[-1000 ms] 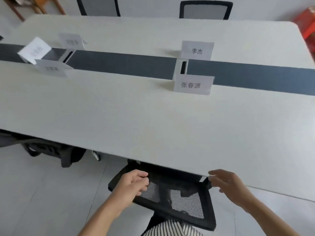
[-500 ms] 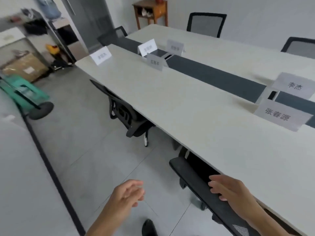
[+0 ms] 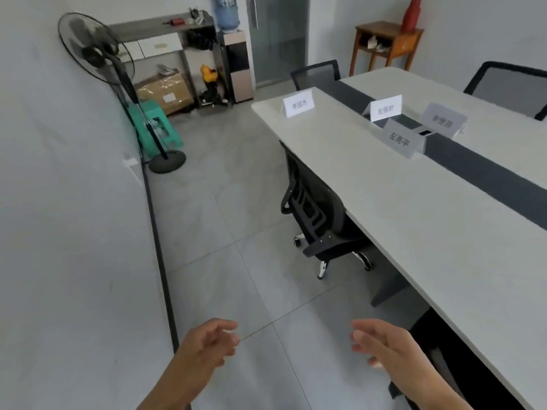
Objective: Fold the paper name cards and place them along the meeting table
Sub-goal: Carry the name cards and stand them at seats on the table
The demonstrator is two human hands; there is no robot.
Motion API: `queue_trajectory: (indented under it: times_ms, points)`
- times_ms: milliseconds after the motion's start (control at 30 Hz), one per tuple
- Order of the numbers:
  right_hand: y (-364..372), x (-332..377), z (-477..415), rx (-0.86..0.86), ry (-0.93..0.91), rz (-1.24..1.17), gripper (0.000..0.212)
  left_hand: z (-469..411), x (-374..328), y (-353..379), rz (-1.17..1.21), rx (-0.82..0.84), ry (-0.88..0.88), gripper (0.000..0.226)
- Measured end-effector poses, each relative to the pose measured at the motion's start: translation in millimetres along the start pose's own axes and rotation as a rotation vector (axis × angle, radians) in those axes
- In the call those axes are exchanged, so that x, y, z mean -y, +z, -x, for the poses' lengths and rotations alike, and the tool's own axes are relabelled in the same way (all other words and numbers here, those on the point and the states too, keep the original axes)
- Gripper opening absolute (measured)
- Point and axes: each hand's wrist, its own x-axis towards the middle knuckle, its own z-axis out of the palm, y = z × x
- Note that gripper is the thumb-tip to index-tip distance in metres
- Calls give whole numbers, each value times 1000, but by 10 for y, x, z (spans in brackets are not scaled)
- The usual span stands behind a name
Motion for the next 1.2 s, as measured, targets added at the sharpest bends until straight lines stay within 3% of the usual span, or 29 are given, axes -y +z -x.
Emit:
queue_trajectory:
  times_ms: [133, 233, 433, 500, 633, 800, 967, 1067, 1200]
  points:
    - [245, 318, -471, 21, -8, 23, 13, -335, -9, -279, 60, 20, -53, 11]
    - [345, 552, -959, 53, -14, 48, 13, -718, -74, -478, 86, 14, -91, 27]
    - [461, 977, -2123, 65, 3, 37, 15, -1652, -397, -943, 97, -47, -111, 23]
    - [528, 1253, -2562, 91, 3, 31, 15, -1992, -622, -1143, 104, -66, -102, 15]
    - [690, 1918, -3395, 152, -40, 33, 15, -2638, -1121, -1527, 126, -104, -65, 34]
    - [925, 2623, -4266, 209, -90, 65, 17, -3377, -1428, -1854, 175, -116, -91, 36]
    - [1201, 2979, -5233, 171, -57, 83, 16, -4380, -1575, -2370, 186, -80, -150, 32]
    - [1413, 3222, -5812, 111, -20, 65, 15, -5107, -1710, -2843, 179, -104, -122, 14]
    - [1635, 3706, -6460, 15, 6, 21, 13, -5968, -2138, -3478, 110, -89, -56, 13]
